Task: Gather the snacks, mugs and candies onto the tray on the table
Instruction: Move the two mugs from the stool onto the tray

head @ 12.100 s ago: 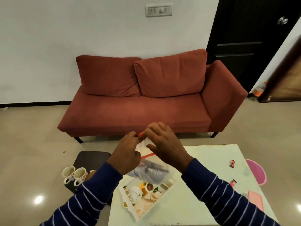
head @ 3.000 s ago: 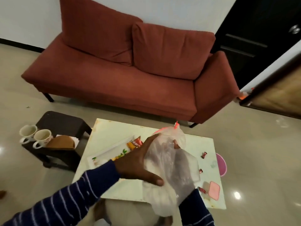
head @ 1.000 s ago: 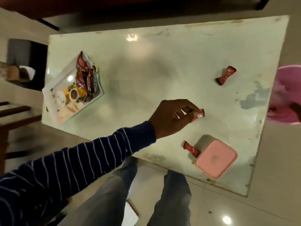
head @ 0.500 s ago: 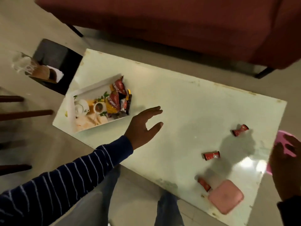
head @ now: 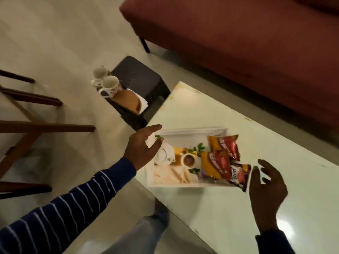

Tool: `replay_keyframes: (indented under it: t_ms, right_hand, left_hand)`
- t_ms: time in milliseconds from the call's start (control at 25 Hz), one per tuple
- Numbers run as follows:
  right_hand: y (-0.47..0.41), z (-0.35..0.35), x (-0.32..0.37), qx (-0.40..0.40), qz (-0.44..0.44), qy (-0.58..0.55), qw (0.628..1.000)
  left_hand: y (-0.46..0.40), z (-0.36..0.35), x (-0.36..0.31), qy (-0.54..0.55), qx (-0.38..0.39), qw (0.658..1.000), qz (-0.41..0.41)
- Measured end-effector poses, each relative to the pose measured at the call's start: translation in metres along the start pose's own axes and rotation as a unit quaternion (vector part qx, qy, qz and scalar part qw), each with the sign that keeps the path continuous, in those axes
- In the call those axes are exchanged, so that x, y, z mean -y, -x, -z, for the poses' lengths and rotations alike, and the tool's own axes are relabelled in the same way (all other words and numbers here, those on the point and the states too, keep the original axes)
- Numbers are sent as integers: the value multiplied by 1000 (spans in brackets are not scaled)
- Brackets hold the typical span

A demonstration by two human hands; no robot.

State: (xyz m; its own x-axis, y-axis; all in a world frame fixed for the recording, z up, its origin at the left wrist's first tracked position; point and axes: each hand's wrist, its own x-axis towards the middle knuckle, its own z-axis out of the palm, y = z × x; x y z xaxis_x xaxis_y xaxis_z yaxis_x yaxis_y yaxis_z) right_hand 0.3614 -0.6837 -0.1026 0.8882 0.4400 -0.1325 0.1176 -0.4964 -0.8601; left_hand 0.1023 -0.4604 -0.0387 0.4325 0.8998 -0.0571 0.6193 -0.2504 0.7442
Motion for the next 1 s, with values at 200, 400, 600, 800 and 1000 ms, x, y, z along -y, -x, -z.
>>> replay_keyframes:
  t_ms: [200,400,600,800,1000]
  right_hand:
    - [32,-132,106,64,0,-18,998]
    - [78,-206,182,137,16,-60,989]
    - [108,-259,224,211,-15,-63,975]
    - [114,-335,257,235,9,-34,971]
    - [63,-444,276,226,22,25,974]
  left_hand:
    - [-62,109,48,-36,-89,995,32]
    - [-79,160,77,-42,-138,986,80]
    - [-72,181,100,-1,-163,981,102]
    - [-114,192,158,-4,-139,977,160]
    - [-192,183,234,20,-90,977,192]
